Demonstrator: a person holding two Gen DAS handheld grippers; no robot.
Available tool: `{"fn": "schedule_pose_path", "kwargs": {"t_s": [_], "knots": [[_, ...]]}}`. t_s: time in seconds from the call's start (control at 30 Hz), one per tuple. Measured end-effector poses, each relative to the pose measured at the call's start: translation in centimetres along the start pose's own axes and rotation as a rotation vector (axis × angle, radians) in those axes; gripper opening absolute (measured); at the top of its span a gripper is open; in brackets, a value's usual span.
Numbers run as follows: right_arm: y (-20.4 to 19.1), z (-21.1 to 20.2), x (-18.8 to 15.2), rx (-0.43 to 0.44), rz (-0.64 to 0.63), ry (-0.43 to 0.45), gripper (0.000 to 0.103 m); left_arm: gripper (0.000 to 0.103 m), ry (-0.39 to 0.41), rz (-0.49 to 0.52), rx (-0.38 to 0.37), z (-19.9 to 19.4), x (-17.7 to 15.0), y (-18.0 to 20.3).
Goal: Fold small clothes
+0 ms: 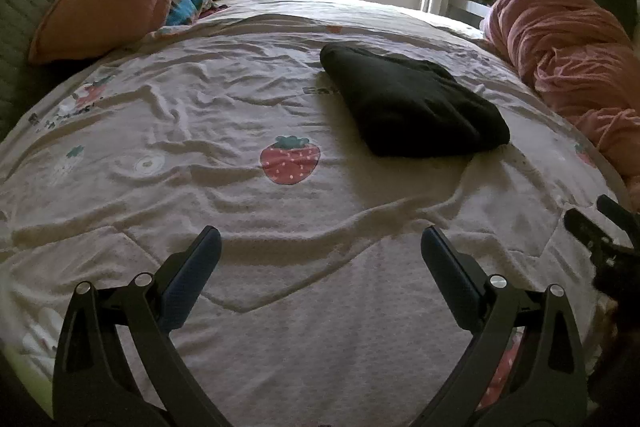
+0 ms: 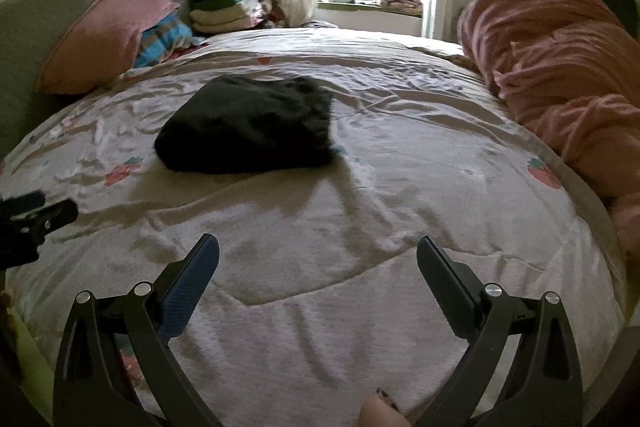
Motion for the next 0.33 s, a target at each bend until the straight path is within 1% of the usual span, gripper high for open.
{"fn": "schedule_pose_path", "kwargs": {"t_s": [0.1,0.17,0.2,0.23,0.27,0.3,0.33], "knots": [[3.4,-1.4,0.2,-0.089,0.079,0.009,0.098,0.094,-0.013,-0.042,0.001,0.1,0.5,-2.0],[7.8,-3.5,0.1,-0.192,0.157,0.034,0.098,0.094,-0.045,-0.098,-0.002,0.4,0.9,-4.2],[10.1,-4.7,-0.1,-0.252,0.197,0.048,0.098,0.094,-0.069,-0.143,-0.003,0.9,1.7,-6.8],[13.9,-6.5,-0.6,-0.339,0.261,0.061,0.098,0.094,-0.088,-0.175,0.017,1.4,2.4,-8.9],[16.7,-7.8,-1.2,-0.409,0.310,0.062,0.098,0.094,-0.100,-0.211,0.056,1.7,3.1,-11.4],[19.7,-9.4,-2.0,-0.490,0.361,0.056,0.098,0.094,-0.098,-0.265,0.122,2.2,4.1,-15.6],[23.7,-11.8,-3.6,-0.611,0.437,0.050,0.098,0.094,-0.102,-0.298,0.178,2.6,4.7,-19.3]]}}
Point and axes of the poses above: each gripper's, at about its wrist camera, not at the fingertips, and z roughly the way its jaws point, y to its right, x to its top, the point moved 6 cm from there along z, roughly the way its jaws point, and after that the axes turned 5 degrees about x, right-handed, at the moved point
